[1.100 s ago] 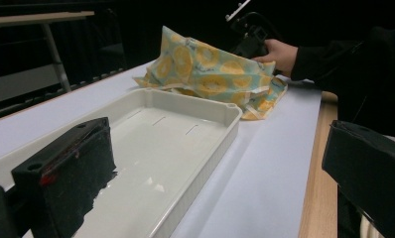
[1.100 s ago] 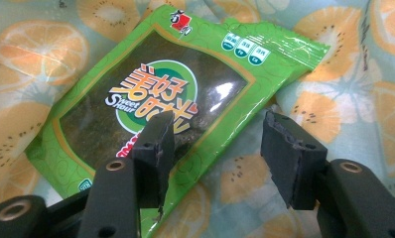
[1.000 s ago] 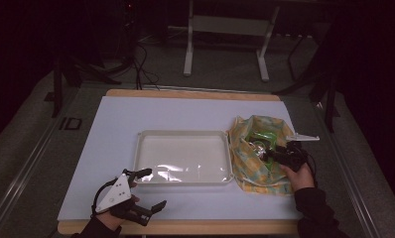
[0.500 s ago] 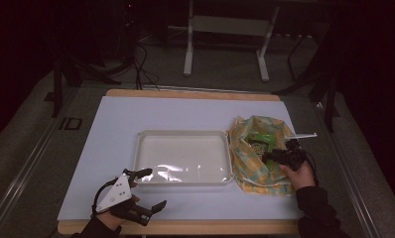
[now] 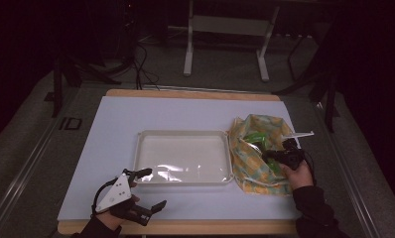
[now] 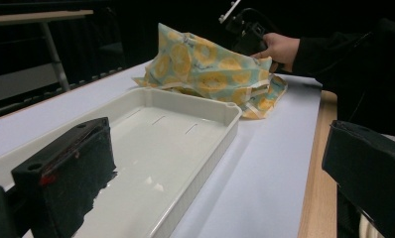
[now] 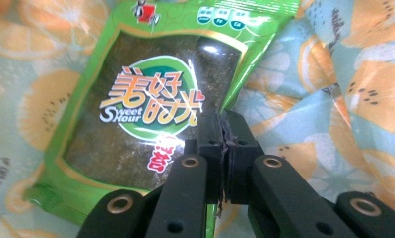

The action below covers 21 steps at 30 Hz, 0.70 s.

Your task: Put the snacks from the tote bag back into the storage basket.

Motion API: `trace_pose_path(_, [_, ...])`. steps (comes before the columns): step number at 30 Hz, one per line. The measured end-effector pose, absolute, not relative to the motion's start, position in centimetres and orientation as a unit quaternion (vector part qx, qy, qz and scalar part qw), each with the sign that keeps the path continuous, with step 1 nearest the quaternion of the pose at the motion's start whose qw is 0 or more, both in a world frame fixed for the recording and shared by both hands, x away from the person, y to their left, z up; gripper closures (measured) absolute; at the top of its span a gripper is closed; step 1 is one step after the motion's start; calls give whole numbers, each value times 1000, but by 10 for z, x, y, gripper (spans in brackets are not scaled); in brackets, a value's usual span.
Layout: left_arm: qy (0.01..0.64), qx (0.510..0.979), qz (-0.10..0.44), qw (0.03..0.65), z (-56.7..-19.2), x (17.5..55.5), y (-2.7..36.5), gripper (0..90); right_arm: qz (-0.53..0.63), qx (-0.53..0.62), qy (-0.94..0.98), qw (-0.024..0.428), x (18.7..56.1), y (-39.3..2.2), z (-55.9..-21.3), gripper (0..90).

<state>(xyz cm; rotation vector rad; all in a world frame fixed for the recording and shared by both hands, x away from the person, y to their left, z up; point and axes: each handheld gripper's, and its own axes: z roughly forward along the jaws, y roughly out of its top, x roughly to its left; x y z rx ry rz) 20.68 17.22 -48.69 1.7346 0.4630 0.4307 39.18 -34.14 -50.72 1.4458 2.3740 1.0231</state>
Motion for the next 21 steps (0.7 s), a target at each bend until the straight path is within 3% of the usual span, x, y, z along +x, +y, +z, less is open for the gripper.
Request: trace_pose_path(21, [200, 748, 187, 604, -487, 207, 172, 4, 392, 488, 770, 126, 378, -347, -478, 897])
